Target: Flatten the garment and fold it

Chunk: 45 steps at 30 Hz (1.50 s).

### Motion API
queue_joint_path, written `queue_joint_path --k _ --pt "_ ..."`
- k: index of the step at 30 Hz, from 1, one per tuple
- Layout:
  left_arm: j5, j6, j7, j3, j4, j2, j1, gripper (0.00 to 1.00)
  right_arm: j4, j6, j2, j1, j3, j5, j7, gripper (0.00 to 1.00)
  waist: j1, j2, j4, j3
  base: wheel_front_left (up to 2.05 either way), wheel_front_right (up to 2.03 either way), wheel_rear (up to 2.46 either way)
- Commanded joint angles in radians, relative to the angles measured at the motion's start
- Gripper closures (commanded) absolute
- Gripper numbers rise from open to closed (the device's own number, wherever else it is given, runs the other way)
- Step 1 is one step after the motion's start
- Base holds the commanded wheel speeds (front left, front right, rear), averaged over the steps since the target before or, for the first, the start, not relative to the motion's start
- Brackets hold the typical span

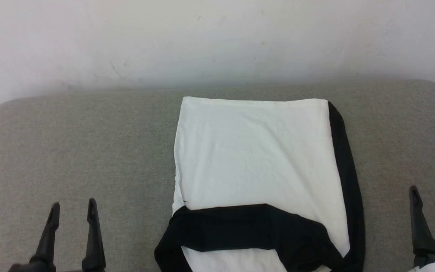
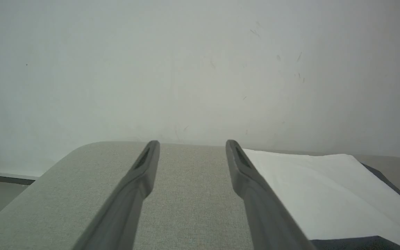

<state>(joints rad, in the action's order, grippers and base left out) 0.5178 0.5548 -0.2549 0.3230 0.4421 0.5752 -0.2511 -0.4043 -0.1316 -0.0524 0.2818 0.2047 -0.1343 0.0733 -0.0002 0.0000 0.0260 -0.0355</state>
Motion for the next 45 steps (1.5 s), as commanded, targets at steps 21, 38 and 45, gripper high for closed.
queue_joint_path --k 21,38,45 --pt "-0.118 -0.285 -0.007 -0.171 -0.005 -0.207 0.038 0.00 -0.016 0.001 -0.042 -0.373 -0.033 0.036 0.210 0.00 0.0002 0.0000 0.023 -0.173 0.00 0.00 0.00" --pt "-0.137 -0.388 -0.007 -0.192 -0.020 -0.260 0.192 0.00 0.328 0.001 -0.247 -0.985 0.008 -0.072 0.605 0.00 0.0002 0.0000 0.070 -0.440 0.00 0.00 0.00" --pt "-0.156 -0.424 -0.007 -0.185 -0.040 -0.286 0.249 0.00 0.408 0.001 -0.248 -1.032 0.054 -0.026 0.760 0.00 0.0002 0.0000 0.101 -0.519 0.00 0.00 0.00"
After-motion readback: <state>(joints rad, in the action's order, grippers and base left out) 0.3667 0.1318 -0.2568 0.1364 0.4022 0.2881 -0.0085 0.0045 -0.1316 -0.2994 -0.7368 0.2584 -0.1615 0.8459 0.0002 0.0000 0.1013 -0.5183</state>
